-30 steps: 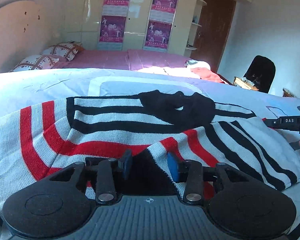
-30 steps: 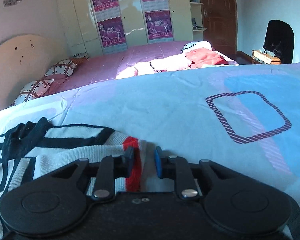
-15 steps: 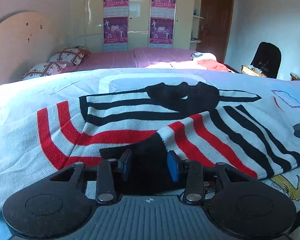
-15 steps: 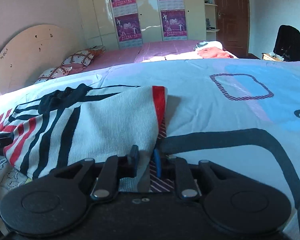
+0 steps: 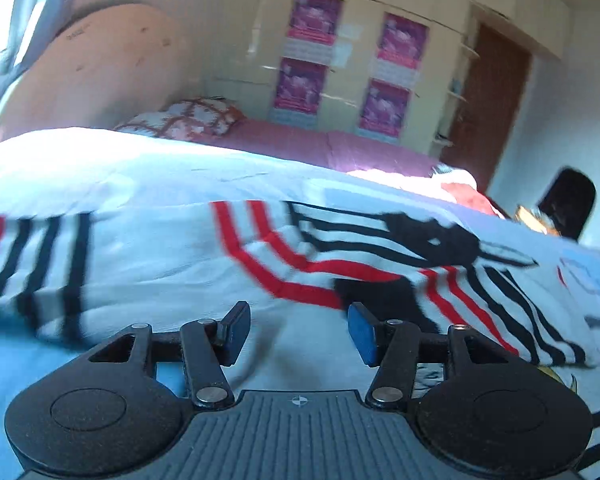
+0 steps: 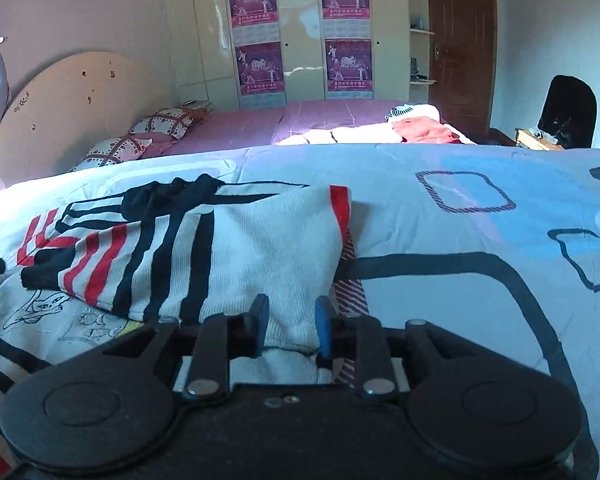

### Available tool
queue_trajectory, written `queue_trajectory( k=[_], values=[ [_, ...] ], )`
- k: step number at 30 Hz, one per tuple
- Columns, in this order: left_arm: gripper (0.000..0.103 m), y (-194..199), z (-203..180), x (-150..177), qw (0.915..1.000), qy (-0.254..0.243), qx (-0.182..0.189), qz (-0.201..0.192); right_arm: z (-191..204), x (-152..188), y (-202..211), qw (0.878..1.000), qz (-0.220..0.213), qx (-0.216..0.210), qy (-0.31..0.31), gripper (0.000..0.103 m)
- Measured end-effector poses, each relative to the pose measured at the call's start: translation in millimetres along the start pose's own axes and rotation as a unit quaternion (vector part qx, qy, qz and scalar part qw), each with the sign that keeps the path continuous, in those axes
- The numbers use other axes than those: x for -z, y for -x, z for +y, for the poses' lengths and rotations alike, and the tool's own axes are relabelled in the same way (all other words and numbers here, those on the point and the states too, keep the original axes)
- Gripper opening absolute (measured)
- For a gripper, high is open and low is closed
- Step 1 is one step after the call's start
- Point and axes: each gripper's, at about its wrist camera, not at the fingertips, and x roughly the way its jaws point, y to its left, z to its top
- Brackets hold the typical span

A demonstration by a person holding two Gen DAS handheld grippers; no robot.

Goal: Fold small clothes
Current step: 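Grasp the other black cuff with the left gripper and lift it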

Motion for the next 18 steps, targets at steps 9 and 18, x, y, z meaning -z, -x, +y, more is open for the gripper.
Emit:
queue_trajectory(
  k=[9,18],
  values=[
    [0.054,48,227,30,0.9428,0.311,-0.099,-0.067,24,16,-3,0.999,0.03,0.003,-0.044,0.027],
    [0.053,20,295,31,0.9103,0.4,-0.046,-0.094,72,1,-5,0.999,0.019,0.007,-0.039,0.027]
  ],
)
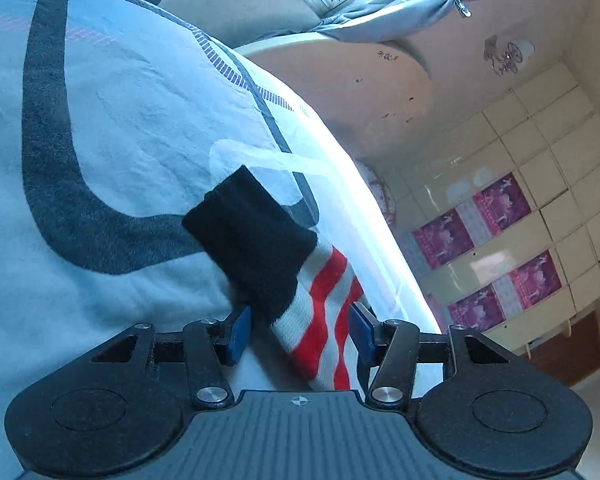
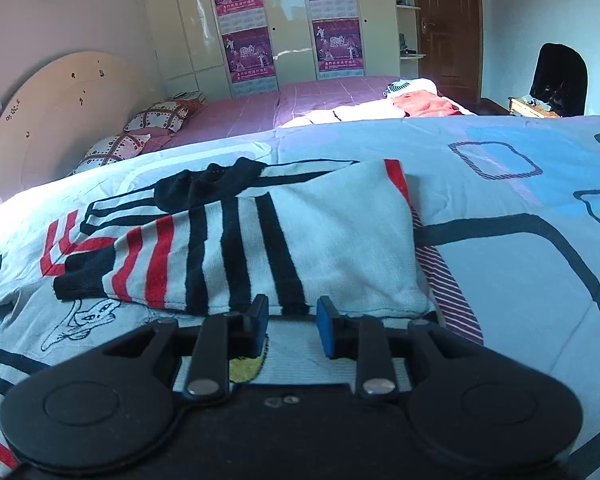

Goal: Fold small clothes
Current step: 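Grasp the other black cuff with the left gripper and lift it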

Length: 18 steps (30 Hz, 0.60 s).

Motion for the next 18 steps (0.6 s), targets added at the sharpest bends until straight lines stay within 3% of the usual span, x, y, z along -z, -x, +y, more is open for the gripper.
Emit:
queue_trajectory(
  k=[4,6,8,18],
  values=[
    [0.046,-20,2,-8,0.9999,0.009,0.003,-0.009,9,-4,5,1.0,-0.009,0.003,0.004,0.027],
    [0.034,-27,6,-12,0.9998,0.018,-0.003,-0.011,8,-4,7,1.0,-0.011,0.008,0.0,0.027],
    [0.009,-35,15,-19,0.9991,0.038,-0.013,-0.009,2,-5,8,1.0,-0.012,0.014,-0.011,0.027],
    [0.005,-36,-9,-20,0.9999,0.013,0.001,-0.011,-39,2,20,0.997,-0.019,0.039,-0.068,0.028]
  ],
)
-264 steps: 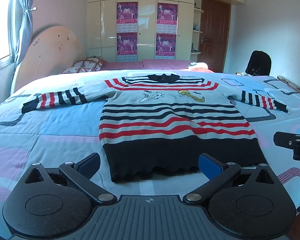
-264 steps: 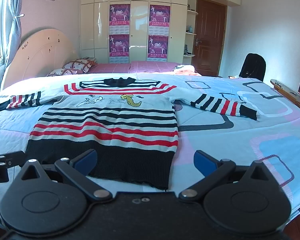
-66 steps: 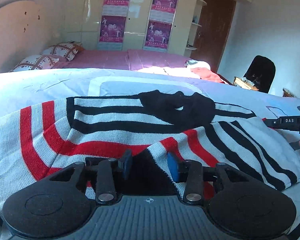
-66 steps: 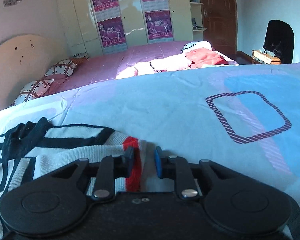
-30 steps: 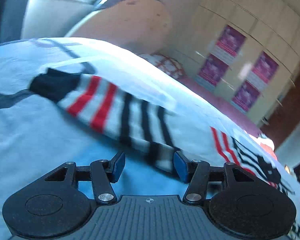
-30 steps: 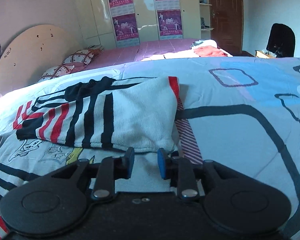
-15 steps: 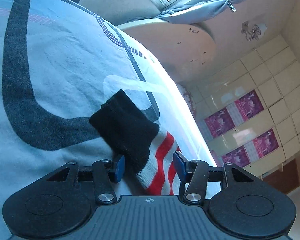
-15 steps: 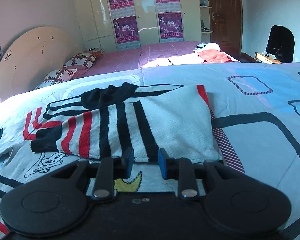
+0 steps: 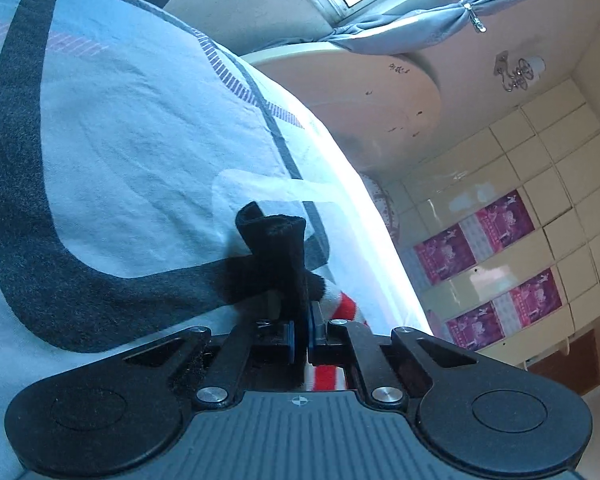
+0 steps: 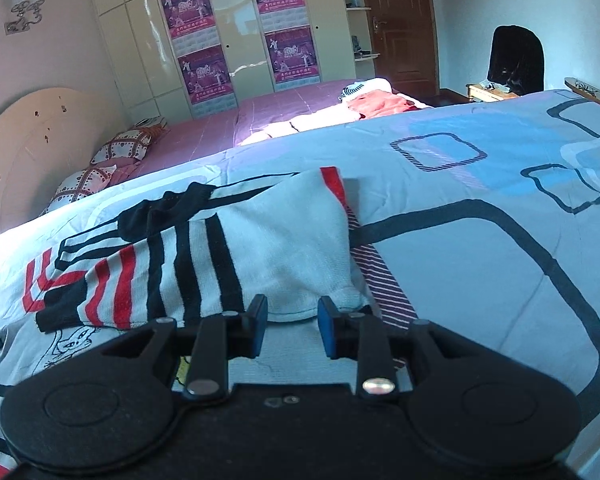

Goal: Fold small clothes
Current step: 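Grasp the other black cuff with the left gripper and lift it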

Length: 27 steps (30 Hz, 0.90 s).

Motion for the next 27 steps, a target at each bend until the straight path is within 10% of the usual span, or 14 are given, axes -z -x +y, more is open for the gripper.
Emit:
queue_trajectory(
  k=[8,18,27],
  values=[
    [0.005,-8,-127,26,0.9863,-0.135,0.092,0.025,-23,0,3,1.0,-0.007,0.0,-0.018,0.028],
    [0.005,-31,-292,174,0.9209,-0.331,0.167,0.121,-64,-10,5,0.998,-0.027,0.017,-0.05,0.029],
    [0.005,-20,-350,287,0.8787,-0.401,0.189,0.177,-102,-27,-9,0.995,-0.041,0.041,-0.084,0.029]
  ],
)
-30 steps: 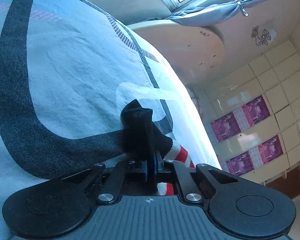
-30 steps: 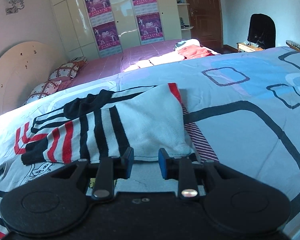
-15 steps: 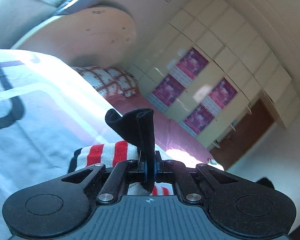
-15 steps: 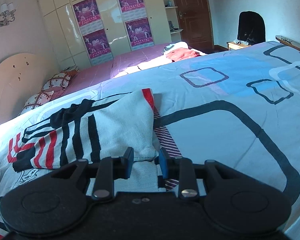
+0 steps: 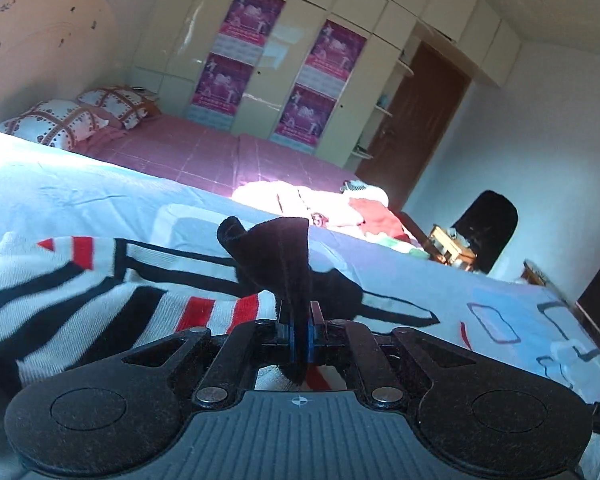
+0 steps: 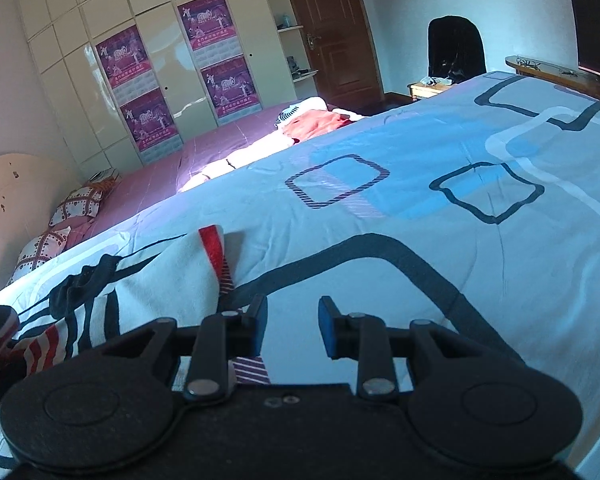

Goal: Fold small clothes
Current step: 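Grasp the other black cuff with the left gripper and lift it, then fold the held sleeve across the sweater body with the left gripper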

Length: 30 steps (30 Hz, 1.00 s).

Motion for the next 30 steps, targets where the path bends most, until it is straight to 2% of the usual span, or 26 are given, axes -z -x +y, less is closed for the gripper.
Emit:
queue_trajectory(
  k=[5,7,9,10,12,13,14,16,18,20,22,24,26,30],
  values=[
    [0.005,-9,-55,27,0.9978,-0.056,0.008,0.036,-9,-2,-4,1.0,0.004,0.003,-0.006,0.029],
    [0.005,-19,-74,39,0.9951,-0.076,0.0,0.063,-10,-1,-6,1.0,0.008,0.004,-0.005,0.029],
    [0.006,-31,-85,55,0.9908,-0.083,-0.006,0.107,-10,-1,-8,1.0,0.012,0.003,-0.004,0.03],
    [0.009,-30,-87,61,0.9896,-0.092,-0.011,0.11,-10,-1,-7,1.0,0.014,0.002,-0.003,0.031],
    [0.035,-13,-94,62,0.9912,-0.095,0.006,0.093,-7,-1,-7,1.0,0.016,-0.003,-0.001,0.032],
    [0.054,-2,-93,61,0.9927,-0.087,0.012,0.082,-5,-1,-6,1.0,0.016,-0.007,0.0,0.033],
    [0.056,12,-92,60,0.9941,-0.085,0.007,0.067,-2,-2,-6,1.0,0.016,-0.013,0.0,0.034],
    [0.056,42,-78,56,0.9961,-0.081,0.0,0.036,8,-2,-8,0.999,0.017,-0.035,-0.006,0.036],
    [0.056,77,-56,56,0.9979,-0.064,-0.011,0.005,24,-1,-11,0.998,0.02,-0.066,-0.005,0.045],
    [0.056,112,-28,58,0.996,-0.068,-0.052,-0.024,45,2,-16,0.995,0.028,-0.1,0.001,0.053],
    [0.056,140,2,64,0.9919,-0.075,-0.097,-0.036,67,7,-25,0.989,0.045,-0.143,0.002,0.054],
    [0.056,157,32,68,0.9877,-0.068,-0.137,-0.033,88,15,-36,0.982,0.07,-0.176,-0.007,0.054],
    [0.056,161,58,68,0.9857,-0.053,-0.159,-0.016,105,23,-47,0.977,0.09,-0.192,-0.016,0.054],
    [0.056,150,82,67,0.985,-0.064,-0.161,0.002,124,35,-62,0.975,0.123,-0.183,-0.034,0.054]
  ],
)
